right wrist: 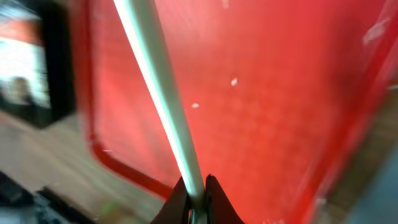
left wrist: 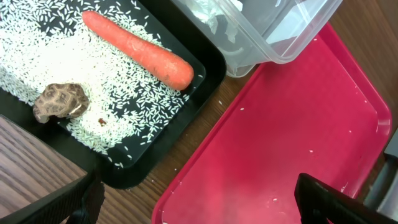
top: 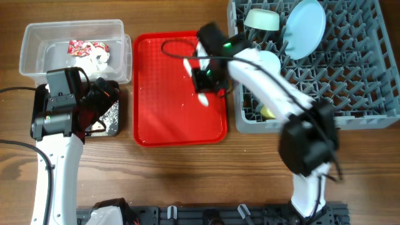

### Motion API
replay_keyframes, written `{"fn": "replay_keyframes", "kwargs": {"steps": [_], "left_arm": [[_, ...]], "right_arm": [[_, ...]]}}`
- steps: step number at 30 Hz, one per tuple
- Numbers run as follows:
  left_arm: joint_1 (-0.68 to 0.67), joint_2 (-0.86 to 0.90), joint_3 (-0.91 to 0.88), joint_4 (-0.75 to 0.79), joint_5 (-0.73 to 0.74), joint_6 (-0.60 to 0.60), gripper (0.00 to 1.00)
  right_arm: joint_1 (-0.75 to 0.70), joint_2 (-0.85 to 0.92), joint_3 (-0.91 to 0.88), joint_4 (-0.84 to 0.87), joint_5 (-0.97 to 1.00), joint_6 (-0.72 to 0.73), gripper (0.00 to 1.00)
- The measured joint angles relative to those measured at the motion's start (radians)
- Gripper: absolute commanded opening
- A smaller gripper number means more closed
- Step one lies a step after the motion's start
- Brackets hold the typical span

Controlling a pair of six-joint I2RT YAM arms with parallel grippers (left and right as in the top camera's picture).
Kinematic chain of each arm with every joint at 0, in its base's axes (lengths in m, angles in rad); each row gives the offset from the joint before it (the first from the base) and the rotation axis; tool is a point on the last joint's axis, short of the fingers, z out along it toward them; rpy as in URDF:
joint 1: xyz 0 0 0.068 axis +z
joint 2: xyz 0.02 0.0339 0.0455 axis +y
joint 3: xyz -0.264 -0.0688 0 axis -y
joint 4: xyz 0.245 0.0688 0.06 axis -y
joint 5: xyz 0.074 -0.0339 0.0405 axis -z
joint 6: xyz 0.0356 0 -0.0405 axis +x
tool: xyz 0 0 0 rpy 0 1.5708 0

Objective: Sort waste into correct bins and load items into the dishwasher rack

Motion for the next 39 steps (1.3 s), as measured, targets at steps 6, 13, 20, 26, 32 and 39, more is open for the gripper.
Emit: {"fn": "replay_keyframes", "kwargs": {"steps": [6,13,20,26,32,39], "left_arm": [[0.0,0.0,0.0,0.0,0.0,0.0,1.0],[0.0,0.0,0.0,0.0,0.0,0.0,1.0],[0.0,0.0,0.0,0.0,0.0,0.0,1.0],[0.0,0.0,0.0,0.0,0.0,0.0,1.0],[0.0,0.0,0.0,0.0,0.0,0.0,1.0],[0.0,0.0,0.0,-0.001,0.0,0.0,1.0]], "right_arm": [[-0.214,-0.255,0.022,-0.122,0.062,-0.016,0.05],[-0.608,-0.261,0.002,-0.157,0.153,0.256,0.04],[-0.704,-0.262,-0.196,-0.071,0.228,0.788,0.04],[-0.647,-0.262,-0.369,0.074,0.214,0.906,0.67],[-0.647,-0.283,-0.374,0.033,0.166,0.736,0.65],[-0.644,-0.793,-0.374,-0.264,0.122,0.172,1.0]]}}
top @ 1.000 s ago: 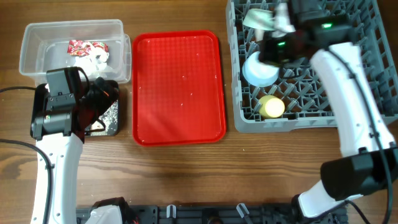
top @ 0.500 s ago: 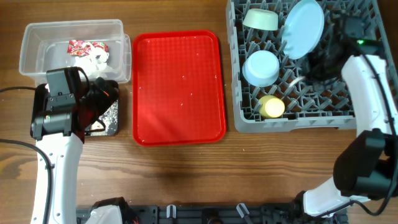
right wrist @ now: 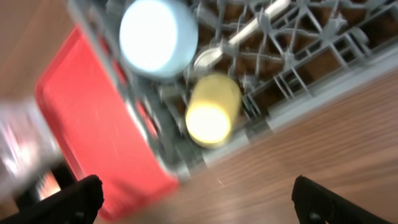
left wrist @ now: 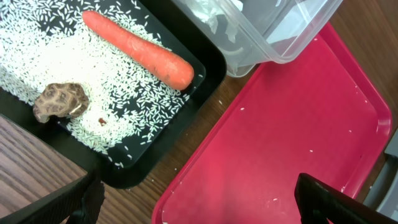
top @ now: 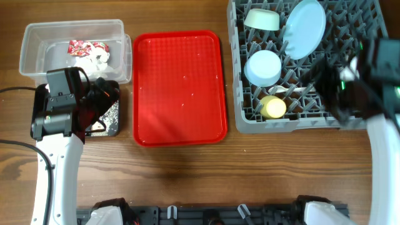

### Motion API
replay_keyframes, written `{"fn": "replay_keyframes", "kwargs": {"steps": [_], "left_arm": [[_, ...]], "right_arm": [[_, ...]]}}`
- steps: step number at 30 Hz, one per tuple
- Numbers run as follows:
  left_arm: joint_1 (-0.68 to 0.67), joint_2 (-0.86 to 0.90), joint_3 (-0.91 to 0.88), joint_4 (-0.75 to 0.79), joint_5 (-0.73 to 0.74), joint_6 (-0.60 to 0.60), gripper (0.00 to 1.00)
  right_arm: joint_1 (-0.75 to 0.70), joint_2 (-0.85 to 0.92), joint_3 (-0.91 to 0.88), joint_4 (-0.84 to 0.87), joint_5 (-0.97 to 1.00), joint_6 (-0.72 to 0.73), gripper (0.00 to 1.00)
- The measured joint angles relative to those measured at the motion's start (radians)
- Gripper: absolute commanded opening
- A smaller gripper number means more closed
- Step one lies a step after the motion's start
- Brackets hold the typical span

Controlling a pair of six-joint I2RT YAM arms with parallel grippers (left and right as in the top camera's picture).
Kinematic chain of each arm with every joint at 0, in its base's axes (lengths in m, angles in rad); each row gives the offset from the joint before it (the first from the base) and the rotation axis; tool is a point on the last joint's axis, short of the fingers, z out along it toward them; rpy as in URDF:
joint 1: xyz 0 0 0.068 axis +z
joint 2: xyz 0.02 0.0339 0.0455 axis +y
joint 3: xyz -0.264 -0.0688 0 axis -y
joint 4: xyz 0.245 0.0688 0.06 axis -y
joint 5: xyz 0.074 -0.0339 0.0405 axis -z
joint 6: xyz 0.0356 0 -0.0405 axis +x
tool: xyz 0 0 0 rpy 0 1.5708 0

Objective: Sort waste into correct bins and load items into the dishwasher rack

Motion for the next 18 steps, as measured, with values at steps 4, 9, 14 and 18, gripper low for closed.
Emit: {"fn": "replay_keyframes", "kwargs": {"steps": [4,9,14,18], "left_arm": [[0.0,0.0,0.0,0.0,0.0,0.0,1.0],[0.0,0.0,0.0,0.0,0.0,0.0,1.0],[0.0,0.0,0.0,0.001,0.0,0.0,1.0],[0.0,0.0,0.0,-0.001,0.0,0.0,1.0]], "right_arm": [[0.002,-0.167,0.0,-0.113,0.004,-0.175,1.0],[0.002,-0.228,0.0,-0.126,0.087,-0.297,1.0],[0.002,-0.224,-0.002,0.043,-0.035,-0.525,0.99],[0.032,-0.303,-0.174,0.449,-0.091,-0.562,1.0]]}}
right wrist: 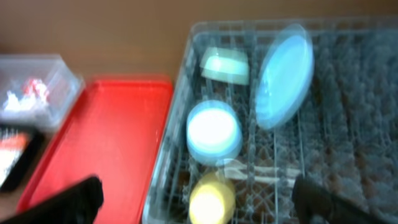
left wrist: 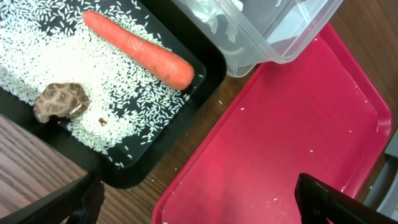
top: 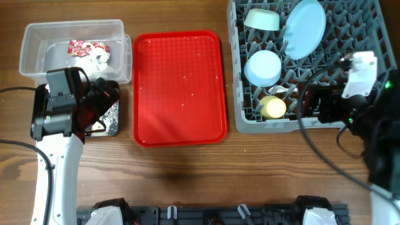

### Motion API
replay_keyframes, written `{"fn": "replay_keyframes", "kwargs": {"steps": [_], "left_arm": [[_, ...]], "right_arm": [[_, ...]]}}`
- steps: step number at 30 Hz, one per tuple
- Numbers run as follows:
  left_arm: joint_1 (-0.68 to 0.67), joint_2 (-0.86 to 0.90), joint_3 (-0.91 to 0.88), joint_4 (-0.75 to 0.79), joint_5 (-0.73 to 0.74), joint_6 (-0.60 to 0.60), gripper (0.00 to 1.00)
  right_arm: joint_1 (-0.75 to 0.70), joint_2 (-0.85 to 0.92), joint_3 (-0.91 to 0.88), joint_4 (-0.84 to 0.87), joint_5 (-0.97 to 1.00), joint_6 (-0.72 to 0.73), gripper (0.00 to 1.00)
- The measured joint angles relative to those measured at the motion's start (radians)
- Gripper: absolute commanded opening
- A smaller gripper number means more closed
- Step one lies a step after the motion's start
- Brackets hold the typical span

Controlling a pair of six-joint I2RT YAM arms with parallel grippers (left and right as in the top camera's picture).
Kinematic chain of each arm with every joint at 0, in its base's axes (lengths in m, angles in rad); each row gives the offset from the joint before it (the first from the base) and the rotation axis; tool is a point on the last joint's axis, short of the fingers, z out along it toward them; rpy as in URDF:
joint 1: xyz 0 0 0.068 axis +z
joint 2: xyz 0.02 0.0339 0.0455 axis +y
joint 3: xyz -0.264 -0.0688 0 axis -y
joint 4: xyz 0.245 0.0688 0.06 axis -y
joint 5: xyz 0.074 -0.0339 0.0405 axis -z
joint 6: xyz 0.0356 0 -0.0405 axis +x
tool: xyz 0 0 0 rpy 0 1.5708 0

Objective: Sort waste into correct bins and load items into the dishwasher rack

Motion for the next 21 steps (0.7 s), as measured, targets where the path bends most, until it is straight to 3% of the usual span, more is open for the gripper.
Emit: {"fn": "replay_keyframes", "kwargs": {"steps": [3,6,10,14,21], "left_arm": [[0.0,0.0,0.0,0.001,0.0,0.0,1.0],[0.0,0.0,0.0,0.001,0.0,0.0,1.0],[0.0,0.0,0.0,0.0,0.0,0.0,1.0],[0.0,0.0,0.0,0.001,0.0,0.0,1.0],[0.0,0.001,0.0,0.001,0.0,0.0,1.0]], "right_arm": [[0.095,-0.257,-0.416,0.459,-0.026,-0.016,1.0],[0.153,-0.454,-0.761,0.782,-0.021,-0.035,1.0],[0.228,-0.651,-1.075,1.052,0.031,-0.041,1.0],[0.235,-0.753,-1.221,1.13,0.054,-0.041,1.0],[0.236,-0.916,-1.249,0.904,0.058,-0.041,1.0]]}}
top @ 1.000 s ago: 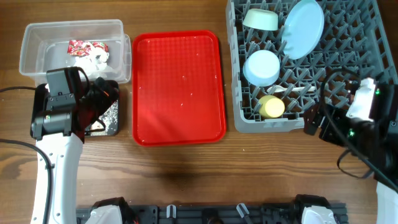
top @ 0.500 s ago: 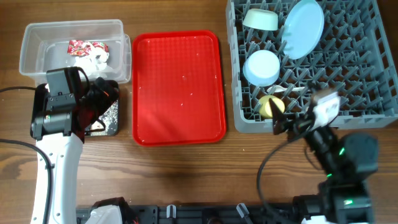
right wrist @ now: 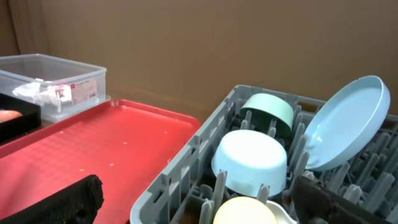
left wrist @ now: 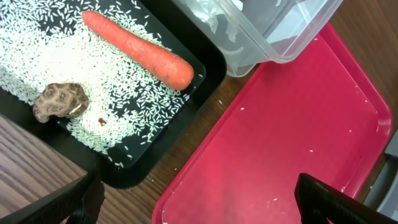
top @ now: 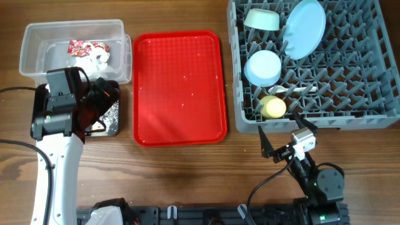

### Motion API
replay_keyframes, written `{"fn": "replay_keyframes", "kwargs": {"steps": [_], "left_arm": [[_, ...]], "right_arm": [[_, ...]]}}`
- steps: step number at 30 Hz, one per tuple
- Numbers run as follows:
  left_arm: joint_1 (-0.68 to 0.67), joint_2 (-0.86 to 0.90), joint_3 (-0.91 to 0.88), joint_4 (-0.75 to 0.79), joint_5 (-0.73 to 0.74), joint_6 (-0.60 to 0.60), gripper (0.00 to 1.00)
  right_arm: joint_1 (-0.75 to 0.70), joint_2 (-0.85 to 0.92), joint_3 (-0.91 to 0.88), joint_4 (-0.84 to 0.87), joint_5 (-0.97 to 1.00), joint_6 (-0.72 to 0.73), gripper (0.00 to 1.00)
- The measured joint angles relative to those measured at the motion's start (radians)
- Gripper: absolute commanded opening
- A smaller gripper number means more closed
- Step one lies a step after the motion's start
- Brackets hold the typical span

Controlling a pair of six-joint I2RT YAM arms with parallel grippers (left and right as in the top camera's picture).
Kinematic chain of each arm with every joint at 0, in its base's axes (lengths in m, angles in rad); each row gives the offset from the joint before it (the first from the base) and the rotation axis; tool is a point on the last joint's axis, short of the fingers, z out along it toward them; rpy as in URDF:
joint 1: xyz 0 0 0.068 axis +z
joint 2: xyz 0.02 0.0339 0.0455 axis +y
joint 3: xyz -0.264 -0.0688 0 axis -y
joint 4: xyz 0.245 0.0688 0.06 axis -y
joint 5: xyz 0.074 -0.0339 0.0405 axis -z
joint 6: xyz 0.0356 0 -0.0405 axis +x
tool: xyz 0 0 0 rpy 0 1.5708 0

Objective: Sort waste into correct bins and load items into the dishwasher rack

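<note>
The grey dishwasher rack [top: 369,119] holds a green bowl [top: 261,19], a blue plate [top: 305,25], a pale blue bowl [top: 262,67], a yellow cup [top: 272,107] and a white utensil [top: 295,91]. My right gripper [top: 279,132] stands open and empty in front of the rack, facing it; its wrist view shows the rack [right wrist: 186,165] and the pale blue bowl [right wrist: 252,158]. My left gripper [left wrist: 199,208] is open over the edge of the black tray [left wrist: 205,62], which carries rice, a carrot [left wrist: 140,48] and a mushroom [left wrist: 61,101].
A red tray [top: 178,119] with a few rice grains lies in the middle. A clear bin [top: 31,31] with wrappers stands at the back left, touching the black tray [top: 114,122]. Bare wood runs along the table's front.
My right arm has moved from the rack's right side to the table's front edge below the rack, gripper still open. The left arm has not moved.
My right gripper was shut on a white utensil above the red tray. Then the utensil lay in the rack beside the yellow cup and the gripper was open at the rack's right. It is now drawn back to the front. The left arm stayed still.
</note>
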Motion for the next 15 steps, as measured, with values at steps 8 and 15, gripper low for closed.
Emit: {"fn": "replay_keyframes", "kwargs": {"steps": [8,15], "left_arm": [[0.0,0.0,0.0,0.0,0.0,0.0,1.0],[0.0,0.0,0.0,0.0,0.0,0.0,1.0]], "right_arm": [[0.0,-0.001,0.0,-0.001,0.0,0.01,1.0],[0.0,-0.001,0.0,0.0,0.0,0.013,1.0]]}}
